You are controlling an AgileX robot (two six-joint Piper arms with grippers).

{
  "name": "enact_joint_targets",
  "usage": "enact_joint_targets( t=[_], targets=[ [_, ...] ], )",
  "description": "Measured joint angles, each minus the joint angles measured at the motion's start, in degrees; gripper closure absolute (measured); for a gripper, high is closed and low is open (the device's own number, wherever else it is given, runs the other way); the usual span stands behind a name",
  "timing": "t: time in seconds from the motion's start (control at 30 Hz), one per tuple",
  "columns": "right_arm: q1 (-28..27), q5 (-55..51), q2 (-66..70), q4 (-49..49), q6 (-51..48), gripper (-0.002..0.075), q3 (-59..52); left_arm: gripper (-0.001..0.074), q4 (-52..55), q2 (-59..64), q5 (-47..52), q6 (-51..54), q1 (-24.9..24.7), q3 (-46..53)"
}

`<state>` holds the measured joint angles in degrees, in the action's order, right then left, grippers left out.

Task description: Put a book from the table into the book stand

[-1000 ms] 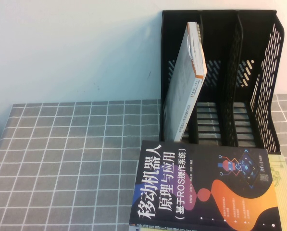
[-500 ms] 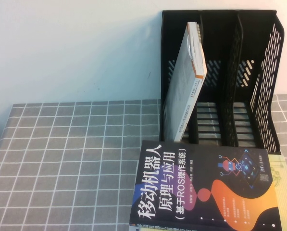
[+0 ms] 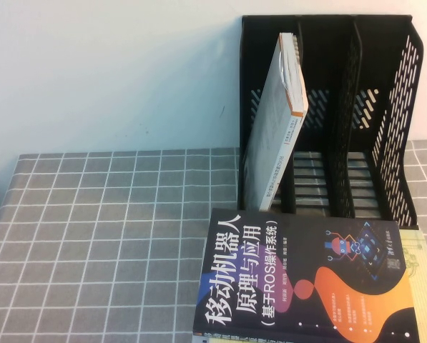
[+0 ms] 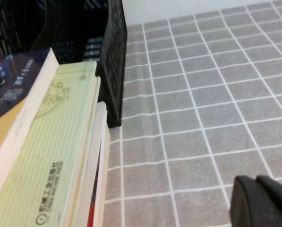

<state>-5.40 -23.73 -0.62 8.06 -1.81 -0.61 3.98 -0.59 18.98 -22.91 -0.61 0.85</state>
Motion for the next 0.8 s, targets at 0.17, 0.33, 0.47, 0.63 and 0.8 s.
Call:
enact_joint_targets(
  t=[0.17, 0.33, 0.47, 0.63, 0.8],
  targets=[
    [0.95, -0.23, -0.11, 0.0, -0.34, 0.0729, 0.0, 0.0736, 0.0, -0.14, 0.0, 0.0, 0.0, 0.0],
    [4.18, 0.12, -0.11, 0.0, -2.68, 0.0729, 0.0, 0.0736, 0.0, -0.14, 0.0, 0.0, 0.0, 0.0],
    [5.89, 0.24, -0.11, 0.18, -4.84, 0.0729, 0.0, 0.0736, 0.0, -0.14, 0.0, 0.0, 0.0, 0.0],
    [6.22, 0.33, -0.11, 1.51, -5.52, 0.0729, -0.11, 0.0736, 0.0, -0.14, 0.0, 0.0, 0.0, 0.0],
    [6.22, 0.33, -0.11, 1.78, -5.72, 0.0729, -0.11, 0.0736, 0.0, -0.14, 0.0, 0.0, 0.0, 0.0]
  ],
)
